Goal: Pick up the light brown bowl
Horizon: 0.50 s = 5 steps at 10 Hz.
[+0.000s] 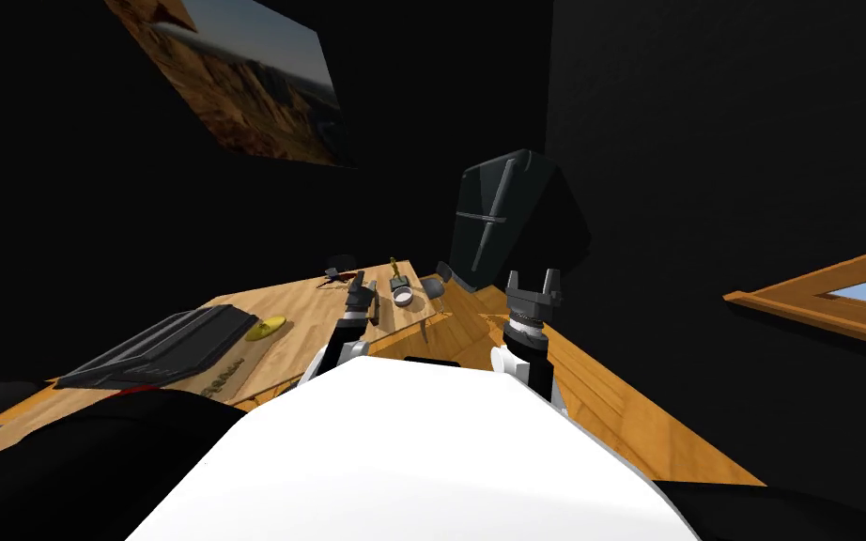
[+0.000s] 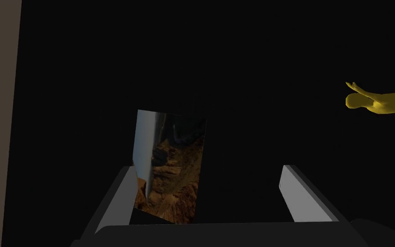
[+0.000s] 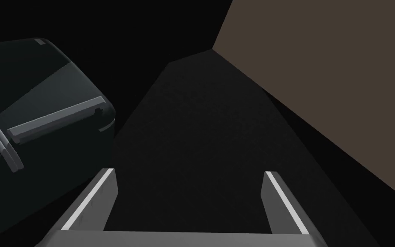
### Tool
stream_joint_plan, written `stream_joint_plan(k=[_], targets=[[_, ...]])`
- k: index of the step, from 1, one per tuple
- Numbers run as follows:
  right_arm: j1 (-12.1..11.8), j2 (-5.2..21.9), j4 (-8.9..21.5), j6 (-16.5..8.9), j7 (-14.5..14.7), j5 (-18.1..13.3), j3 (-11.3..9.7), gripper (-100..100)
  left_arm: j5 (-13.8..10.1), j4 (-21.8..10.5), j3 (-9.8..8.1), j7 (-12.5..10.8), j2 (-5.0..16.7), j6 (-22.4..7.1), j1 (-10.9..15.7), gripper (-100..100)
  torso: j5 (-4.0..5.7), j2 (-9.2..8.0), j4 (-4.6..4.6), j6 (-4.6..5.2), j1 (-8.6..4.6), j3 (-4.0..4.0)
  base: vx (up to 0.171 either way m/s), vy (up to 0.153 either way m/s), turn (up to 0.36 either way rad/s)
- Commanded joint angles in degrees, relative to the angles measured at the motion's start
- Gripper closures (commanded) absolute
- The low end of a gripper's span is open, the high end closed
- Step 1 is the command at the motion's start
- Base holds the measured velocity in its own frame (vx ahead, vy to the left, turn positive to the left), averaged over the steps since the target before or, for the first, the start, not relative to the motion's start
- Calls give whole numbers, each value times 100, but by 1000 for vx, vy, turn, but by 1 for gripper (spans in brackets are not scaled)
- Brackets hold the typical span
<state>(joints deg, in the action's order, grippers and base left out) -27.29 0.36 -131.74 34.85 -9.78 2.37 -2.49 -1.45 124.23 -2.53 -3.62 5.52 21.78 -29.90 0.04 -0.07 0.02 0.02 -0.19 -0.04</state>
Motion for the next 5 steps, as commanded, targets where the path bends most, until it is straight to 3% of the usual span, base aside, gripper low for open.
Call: stream_joint_plan(k=[1,5], targets=[[0,0,0,0,0,0,0,0,-95,-130,-70,-115,123,-96,-102,-100,0,0,0,0,0,0,-2,-64,-360],[0,0,0,0,0,0,0,0,-389,-399,-234,-430,358,-432,-586,-100,1,6,-1,-1,-5,3,10,-71,-353]])
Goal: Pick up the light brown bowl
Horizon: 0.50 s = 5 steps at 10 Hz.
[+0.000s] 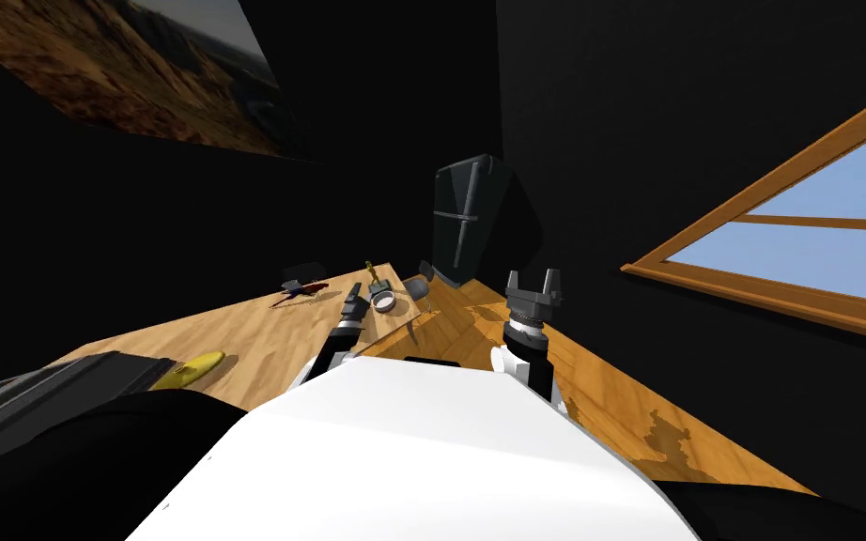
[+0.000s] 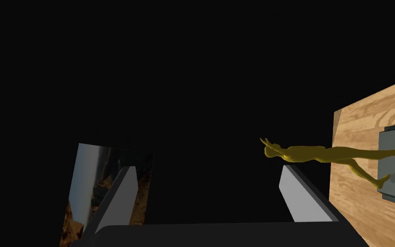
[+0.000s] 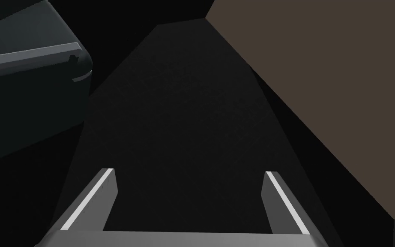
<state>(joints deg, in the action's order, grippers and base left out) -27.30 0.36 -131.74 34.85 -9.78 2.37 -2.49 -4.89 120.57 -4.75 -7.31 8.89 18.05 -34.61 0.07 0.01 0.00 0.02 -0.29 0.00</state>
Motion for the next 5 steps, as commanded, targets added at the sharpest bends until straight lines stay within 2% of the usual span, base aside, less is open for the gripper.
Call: stream_joint_plan(k=[1,2,4,5], targets=[[0,0,0,0,0,0,0,0,-132,-106,-60,-149,74,-169,-258,-100,0,0,0,0,0,0,31,-84,-463],[0,0,0,0,0,0,0,0,-225,-180,-110,-241,126,-292,-409,-100,0,2,-1,0,1,1,48,-71,-400],[-2,1,0,0,0,0,1,0,-225,-180,-110,-241,126,-292,-409,-100,-2,4,-1,-7,13,3,25,-25,-18],[-2,1,0,0,0,0,2,0,-322,-255,-163,-336,177,-426,-567,-100,-5,-3,0,-7,24,-1,23,-29,-314]])
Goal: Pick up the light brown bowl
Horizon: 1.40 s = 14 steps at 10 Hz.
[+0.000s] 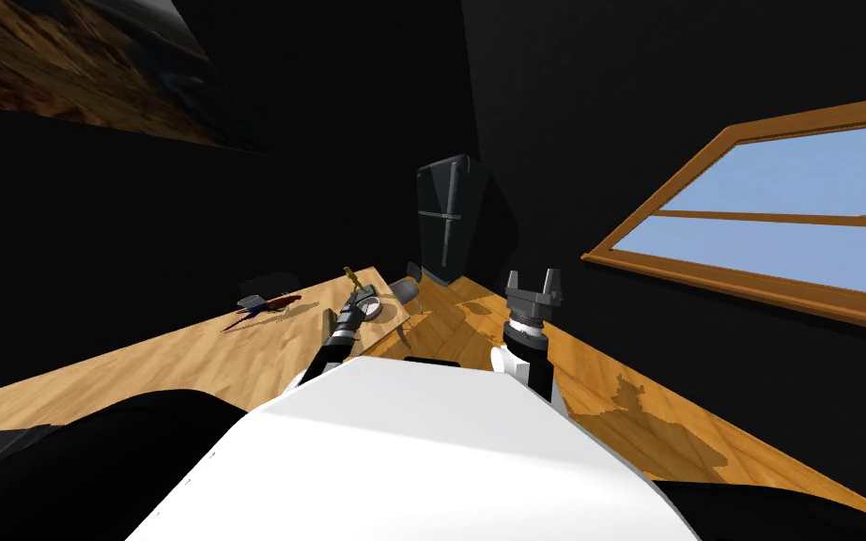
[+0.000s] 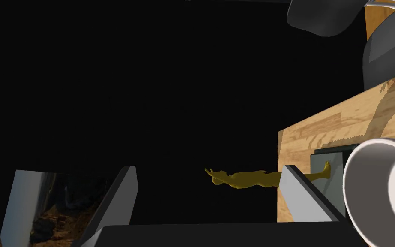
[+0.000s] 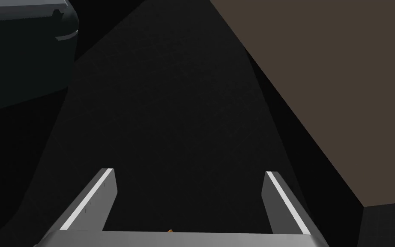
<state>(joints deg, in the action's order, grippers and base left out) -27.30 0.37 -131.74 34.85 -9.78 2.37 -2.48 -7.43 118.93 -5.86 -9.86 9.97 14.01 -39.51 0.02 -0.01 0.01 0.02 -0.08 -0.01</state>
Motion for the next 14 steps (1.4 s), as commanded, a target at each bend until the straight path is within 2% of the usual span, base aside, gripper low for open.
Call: stream_joint_plan(k=[1,3,4,7,8,9,10,11,12,14], targets=[[0,0,0,0,0,0,0,0,-170,-166,-106,-179,120,-167,-243,-100,0,0,0,0,0,0,43,-49,-461],[-1,0,0,0,0,0,0,0,-386,-314,-220,-379,220,-490,-585,-100,3,13,-3,-4,-10,7,81,-53,-355],[-1,0,0,0,0,0,0,0,-386,-314,-220,-379,220,-490,-592,-100,3,18,-4,-3,-9,10,55,-29,-131],[-1,0,0,0,0,0,0,0,-732,-520,-399,-684,371,-1042,-1141,-100,2,17,-4,-3,-9,10,83,-39,-345],[-1,0,0,0,0,0,1,0,-732,-520,-399,-684,371,-1042,-1152,-100,2,25,-5,-3,-6,14,83,4,-80],[-3,0,-1,0,0,0,2,0,-851,-582,-460,-785,421,-1227,-1344,-100,0,20,-5,-9,6,12,75,3,-202],[-2,1,0,0,0,0,1,0,-851,-582,-460,-785,421,-1240,-1344,-100,-1,17,-4,-4,9,10,51,0,-103],[-2,0,0,0,0,0,2,0,-970,-641,-520,-885,472,-1444,-1537,-100,-1,9,-3,-8,6,6,54,-10,-196],[-2,0,0,0,0,0,1,0,-970,-641,-520,-885,472,-1444,-1537,-100,0,7,-2,-6,1,5,49,-1,-111],[-2,0,0,0,0,0,1,0,-1206,-746,-639,-1077,573,-1787,-1921,-100,0,12,-3,-6,5,7,94,1,-272]])
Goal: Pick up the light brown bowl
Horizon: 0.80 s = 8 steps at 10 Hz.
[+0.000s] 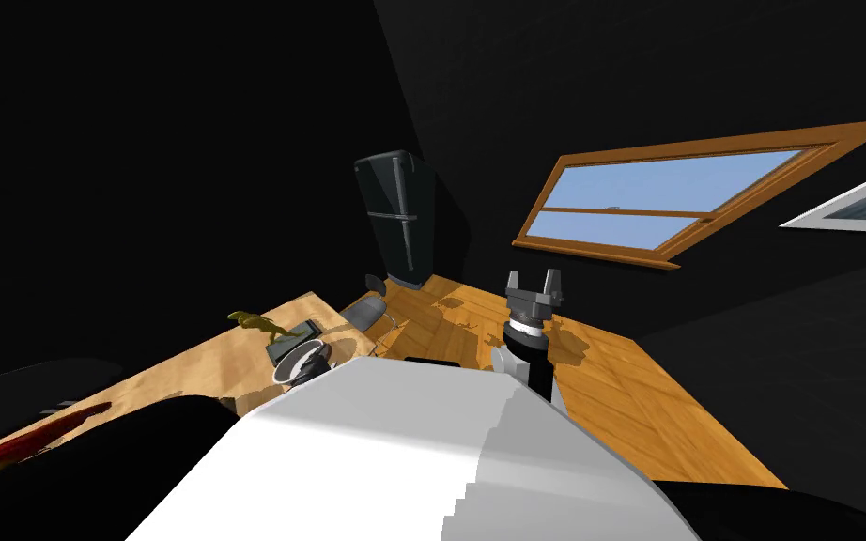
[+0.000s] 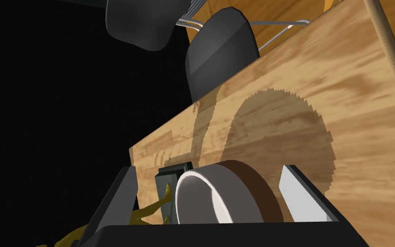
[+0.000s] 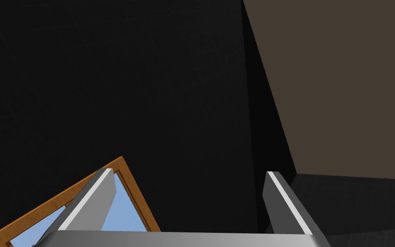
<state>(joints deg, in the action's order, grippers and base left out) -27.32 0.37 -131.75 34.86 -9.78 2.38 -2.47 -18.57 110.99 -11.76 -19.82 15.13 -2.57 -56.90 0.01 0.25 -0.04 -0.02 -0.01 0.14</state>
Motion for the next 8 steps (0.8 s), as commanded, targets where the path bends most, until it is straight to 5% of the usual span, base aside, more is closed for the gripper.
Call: stream_joint_plan(k=[1,8], targets=[[0,0,0,0,0,0,0,0,-92,48,-48,-81,57,-203,-183,-100,0,0,0,0,0,0,82,20,-83],[-1,0,0,0,0,0,1,0,-642,-149,-320,-502,305,-1249,-1080,-100,-2,10,-3,-3,10,7,92,29,-150]])
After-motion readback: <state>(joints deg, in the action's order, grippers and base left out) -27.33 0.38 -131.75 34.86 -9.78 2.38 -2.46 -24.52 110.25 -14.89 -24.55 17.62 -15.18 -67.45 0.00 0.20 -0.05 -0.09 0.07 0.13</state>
